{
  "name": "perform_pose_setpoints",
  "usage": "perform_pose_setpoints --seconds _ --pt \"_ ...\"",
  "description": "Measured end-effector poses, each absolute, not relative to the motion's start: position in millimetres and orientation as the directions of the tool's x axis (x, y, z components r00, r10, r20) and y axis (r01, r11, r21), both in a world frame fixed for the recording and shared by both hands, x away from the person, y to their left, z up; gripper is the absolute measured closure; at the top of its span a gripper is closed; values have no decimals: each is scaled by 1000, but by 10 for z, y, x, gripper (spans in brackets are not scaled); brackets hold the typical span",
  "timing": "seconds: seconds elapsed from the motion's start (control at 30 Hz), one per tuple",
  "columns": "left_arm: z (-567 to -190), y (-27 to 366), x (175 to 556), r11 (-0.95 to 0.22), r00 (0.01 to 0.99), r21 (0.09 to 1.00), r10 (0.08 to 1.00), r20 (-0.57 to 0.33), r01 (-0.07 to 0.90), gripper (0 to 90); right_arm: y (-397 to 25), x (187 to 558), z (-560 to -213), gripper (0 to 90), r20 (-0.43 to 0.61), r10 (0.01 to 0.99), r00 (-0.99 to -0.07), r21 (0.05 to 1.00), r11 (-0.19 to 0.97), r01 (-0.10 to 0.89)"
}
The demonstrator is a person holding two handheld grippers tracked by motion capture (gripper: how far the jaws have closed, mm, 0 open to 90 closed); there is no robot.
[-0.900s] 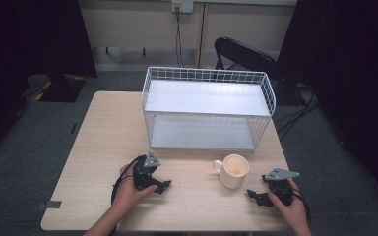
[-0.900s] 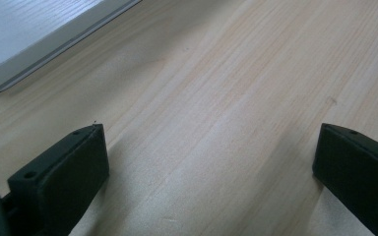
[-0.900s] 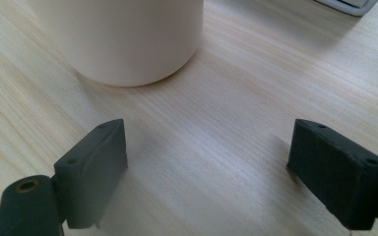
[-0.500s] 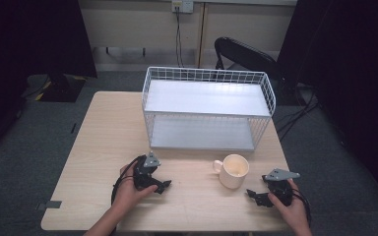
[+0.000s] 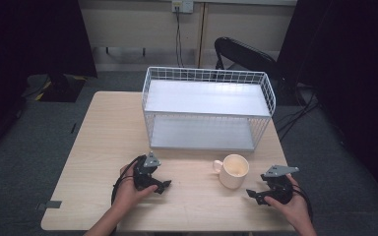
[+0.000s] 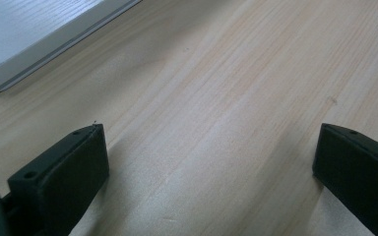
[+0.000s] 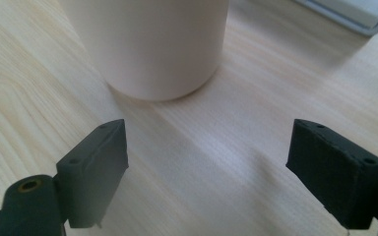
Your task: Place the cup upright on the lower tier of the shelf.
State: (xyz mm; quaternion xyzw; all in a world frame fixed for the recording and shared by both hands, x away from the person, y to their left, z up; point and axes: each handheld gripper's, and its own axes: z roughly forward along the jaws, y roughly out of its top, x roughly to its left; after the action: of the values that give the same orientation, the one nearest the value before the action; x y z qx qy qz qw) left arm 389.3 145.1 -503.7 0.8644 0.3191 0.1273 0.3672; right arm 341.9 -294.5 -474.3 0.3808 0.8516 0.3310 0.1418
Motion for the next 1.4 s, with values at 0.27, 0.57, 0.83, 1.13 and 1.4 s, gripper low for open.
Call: perform_pose_setpoints --seconds 0.27,0.57,0.83,1.13,1.4 --pt "-5036 1451 3893 -527 765 715 644 -15 458 0 -2944 3448 -4577 148 25 743 -669 682 477 555" --pt "-5036 1452 3894 -528 765 715 644 -15 458 0 -2985 3512 -4345 150 40 736 -675 681 475 558" --pt "-5036 1452 3894 -528 765 715 644 -14 458 0 -2944 3575 -4189 150 22 729 -684 680 491 545" --pt "-5038 1451 3893 -527 764 716 645 -14 458 0 -2879 3666 -4039 150 22 720 -694 684 496 535" --pt "-5036 1451 3893 -527 765 715 644 -15 459 0 -2810 3739 -3982 149 16 716 -698 684 501 530"
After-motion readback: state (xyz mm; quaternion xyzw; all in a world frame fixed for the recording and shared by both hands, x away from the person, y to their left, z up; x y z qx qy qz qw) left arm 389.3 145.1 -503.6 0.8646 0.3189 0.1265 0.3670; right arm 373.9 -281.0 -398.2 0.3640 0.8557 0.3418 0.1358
